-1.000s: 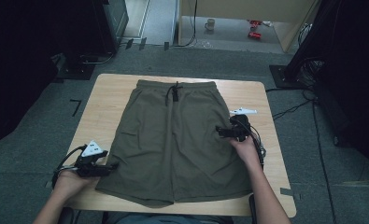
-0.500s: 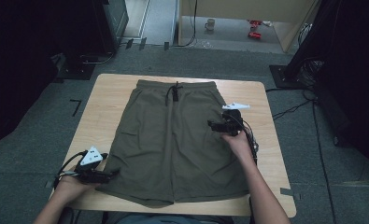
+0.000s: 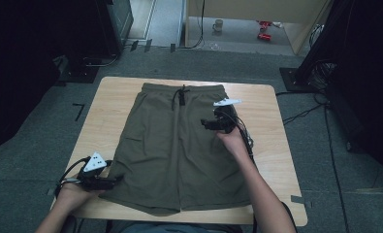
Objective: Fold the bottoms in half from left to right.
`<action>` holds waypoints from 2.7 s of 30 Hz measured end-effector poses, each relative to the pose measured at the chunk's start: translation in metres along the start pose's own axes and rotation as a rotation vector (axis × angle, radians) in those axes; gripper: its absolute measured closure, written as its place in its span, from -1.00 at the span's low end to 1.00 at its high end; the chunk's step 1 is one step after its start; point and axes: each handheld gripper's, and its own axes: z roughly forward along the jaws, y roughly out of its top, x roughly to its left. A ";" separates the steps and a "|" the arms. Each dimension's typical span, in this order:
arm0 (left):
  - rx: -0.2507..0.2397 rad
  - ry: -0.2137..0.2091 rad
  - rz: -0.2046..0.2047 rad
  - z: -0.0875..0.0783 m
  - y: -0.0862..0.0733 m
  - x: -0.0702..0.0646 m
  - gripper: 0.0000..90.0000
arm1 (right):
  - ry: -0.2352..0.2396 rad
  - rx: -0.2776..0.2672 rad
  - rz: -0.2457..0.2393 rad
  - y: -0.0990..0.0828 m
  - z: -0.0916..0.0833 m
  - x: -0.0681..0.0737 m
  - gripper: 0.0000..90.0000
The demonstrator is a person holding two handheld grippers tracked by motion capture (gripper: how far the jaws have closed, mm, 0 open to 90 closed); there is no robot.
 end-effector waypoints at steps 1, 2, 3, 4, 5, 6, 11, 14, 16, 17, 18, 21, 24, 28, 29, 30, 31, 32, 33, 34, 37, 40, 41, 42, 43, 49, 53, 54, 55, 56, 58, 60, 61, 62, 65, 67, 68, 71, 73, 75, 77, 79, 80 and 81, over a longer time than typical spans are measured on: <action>-0.001 -0.001 0.001 0.000 0.000 -0.001 -0.20 | 0.003 0.000 -0.004 0.002 0.002 0.002 -0.31; -0.001 -0.001 0.001 0.000 0.000 -0.001 -0.16 | 0.004 -0.007 -0.007 0.004 0.005 0.004 -0.30; -0.002 -0.003 0.002 -0.001 0.000 -0.002 -0.14 | 0.006 -0.020 -0.009 0.005 0.007 0.006 -0.28; -0.001 -0.004 0.003 -0.001 0.000 -0.002 -0.11 | 0.010 -0.031 -0.005 0.006 0.008 0.008 -0.26; -0.001 -0.004 0.003 -0.001 0.000 -0.002 -0.09 | 0.010 -0.031 -0.005 0.006 0.008 0.008 -0.26; -0.002 -0.007 0.004 -0.001 0.000 -0.003 -0.06 | 0.019 -0.034 0.006 0.008 0.012 0.011 -0.25; -0.002 -0.009 -0.001 -0.001 0.001 -0.003 0.03 | 0.028 -0.003 0.002 0.019 0.023 0.019 -0.25; 0.000 -0.006 -0.005 -0.001 0.001 -0.003 0.08 | 0.034 -0.019 0.003 0.025 0.026 0.023 -0.21; 0.000 -0.007 -0.006 -0.001 0.001 -0.003 0.10 | 0.037 -0.011 0.003 0.030 0.029 0.025 -0.21; 0.000 -0.007 -0.007 -0.001 0.001 -0.003 0.10 | 0.039 -0.011 -0.001 0.033 0.030 0.025 -0.20; 0.000 -0.006 -0.008 -0.001 0.001 -0.003 0.10 | 0.039 -0.029 -0.001 0.034 0.031 0.027 -0.16; -0.001 -0.008 -0.003 -0.001 0.001 -0.003 0.10 | 0.059 -0.016 0.013 0.041 0.035 0.029 -0.18; -0.002 -0.009 -0.007 -0.001 0.001 -0.003 0.10 | 0.062 -0.010 0.000 0.046 0.040 0.033 -0.17; -0.003 -0.012 -0.013 -0.001 0.002 -0.003 0.11 | 0.064 -0.036 -0.007 0.048 0.046 0.039 -0.15; -0.004 -0.014 -0.016 -0.001 0.002 -0.002 0.11 | 0.066 -0.038 -0.005 0.048 0.049 0.041 -0.15; -0.003 -0.016 -0.018 -0.001 0.002 -0.002 0.11 | 0.067 -0.035 -0.003 0.048 0.051 0.041 -0.15; -0.003 -0.016 -0.020 -0.001 0.002 -0.002 0.11 | 0.065 -0.033 -0.002 0.048 0.053 0.042 -0.14; -0.001 -0.017 -0.020 -0.001 0.002 -0.002 0.12 | 0.063 -0.033 0.000 0.047 0.055 0.043 -0.14; -0.002 -0.019 -0.021 -0.001 0.002 -0.002 0.14 | 0.064 -0.030 -0.001 0.047 0.057 0.043 -0.14; -0.002 -0.021 -0.022 -0.001 0.002 -0.002 0.15 | 0.065 -0.031 0.003 0.047 0.059 0.043 -0.13; -0.002 -0.024 -0.022 -0.001 0.002 -0.002 0.16 | 0.071 -0.010 0.009 0.049 0.066 0.045 -0.13; -0.003 -0.026 -0.023 -0.001 0.002 -0.003 0.17 | 0.094 0.016 0.007 0.055 0.071 0.050 -0.14; -0.003 -0.027 -0.022 -0.001 0.002 -0.002 0.17 | 0.090 0.007 -0.002 0.057 0.072 0.053 -0.14; -0.004 -0.027 -0.021 -0.001 0.002 -0.002 0.17 | 0.085 0.000 -0.013 0.059 0.073 0.057 -0.14; -0.004 -0.027 -0.021 -0.001 0.002 -0.002 0.17 | 0.085 0.004 -0.019 0.061 0.075 0.060 -0.14; -0.003 -0.028 -0.019 -0.001 0.002 -0.002 0.16 | 0.091 0.008 -0.027 0.070 0.088 0.068 -0.14; -0.003 -0.028 -0.019 -0.001 0.002 -0.002 0.16 | 0.094 0.018 -0.028 0.077 0.097 0.072 -0.14; -0.003 -0.029 -0.020 -0.001 0.002 -0.002 0.16 | 0.094 0.016 -0.030 0.078 0.099 0.073 -0.14; -0.003 -0.030 -0.020 -0.001 0.002 -0.002 0.16 | 0.094 0.013 -0.035 0.079 0.101 0.075 -0.14; -0.004 -0.031 -0.020 -0.001 0.002 -0.002 0.16 | 0.092 0.014 -0.038 0.080 0.103 0.076 -0.14; -0.003 -0.031 -0.021 -0.001 0.002 -0.003 0.16 | 0.094 0.017 -0.040 0.082 0.107 0.078 -0.14; -0.003 -0.032 -0.020 -0.001 0.002 -0.003 0.16 | 0.093 0.016 -0.041 0.083 0.109 0.079 -0.14; -0.002 -0.034 -0.021 -0.001 0.002 -0.003 0.16 | 0.097 0.019 -0.047 0.085 0.113 0.081 -0.14; -0.001 -0.035 -0.020 -0.001 0.003 -0.003 0.16 | 0.099 0.017 -0.053 0.086 0.116 0.082 -0.14; -0.001 -0.037 -0.019 -0.001 0.002 -0.003 0.17 | 0.100 0.017 -0.058 0.089 0.120 0.085 -0.14; -0.001 -0.036 -0.020 -0.001 0.002 -0.003 0.17 | 0.110 0.019 -0.050 0.092 0.127 0.087 -0.14; 0.000 -0.036 -0.020 -0.001 0.003 -0.003 0.17 | 0.113 0.019 -0.047 0.093 0.130 0.089 -0.14; 0.000 -0.036 -0.023 -0.001 0.003 -0.003 0.19 | 0.119 0.017 -0.045 0.095 0.138 0.093 -0.15; 0.007 -0.040 -0.031 -0.002 0.003 -0.003 0.23 | 0.119 0.022 -0.049 0.096 0.143 0.095 -0.16; 0.009 -0.042 -0.045 -0.002 0.004 -0.003 0.26 | 0.122 0.029 -0.054 0.097 0.149 0.099 -0.15; 0.009 -0.045 -0.046 -0.002 0.004 -0.003 0.27 | 0.120 0.037 -0.063 0.098 0.154 0.102 -0.15; 0.009 -0.044 -0.043 -0.001 0.004 -0.003 0.28 | 0.119 0.034 -0.068 0.098 0.158 0.107 -0.15; 0.009 -0.045 -0.042 -0.001 0.004 -0.003 0.29 | 0.117 0.030 -0.076 0.098 0.160 0.109 -0.15; 0.009 -0.047 -0.043 -0.001 0.005 -0.004 0.29 | 0.113 0.023 -0.082 0.099 0.162 0.110 -0.15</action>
